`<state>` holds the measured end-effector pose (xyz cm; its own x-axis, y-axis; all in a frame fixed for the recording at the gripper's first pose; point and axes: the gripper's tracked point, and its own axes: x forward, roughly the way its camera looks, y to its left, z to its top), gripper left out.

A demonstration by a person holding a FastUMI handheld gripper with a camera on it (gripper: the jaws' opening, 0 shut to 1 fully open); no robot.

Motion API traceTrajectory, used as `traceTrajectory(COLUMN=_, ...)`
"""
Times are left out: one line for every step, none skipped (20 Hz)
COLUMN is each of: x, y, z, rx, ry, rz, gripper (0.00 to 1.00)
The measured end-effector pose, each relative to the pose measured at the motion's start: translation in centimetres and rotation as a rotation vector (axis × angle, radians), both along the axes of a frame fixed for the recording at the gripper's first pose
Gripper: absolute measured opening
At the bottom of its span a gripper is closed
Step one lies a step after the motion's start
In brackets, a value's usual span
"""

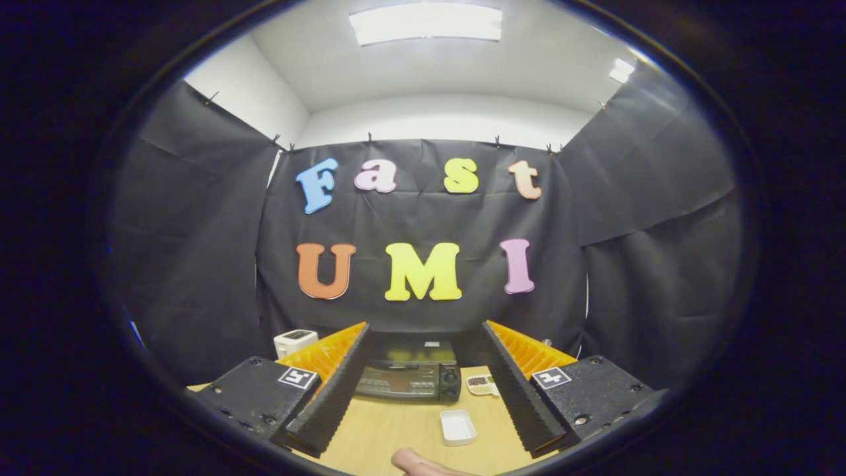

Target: Open the toaster oven, put the food inside, and close the toaster oven door.

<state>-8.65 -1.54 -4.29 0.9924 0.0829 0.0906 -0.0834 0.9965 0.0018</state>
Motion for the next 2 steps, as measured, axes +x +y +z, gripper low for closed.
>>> traceTrajectory(x=-0.07, y=0.06, z=-0.11, rx=-0.004, ry=0.004, rz=0.006, gripper=1.0)
traceTrajectory(x=-0.12, y=0.06, z=-0.21, rx=-0.011, ry=0.008, rz=0.008, gripper=1.0)
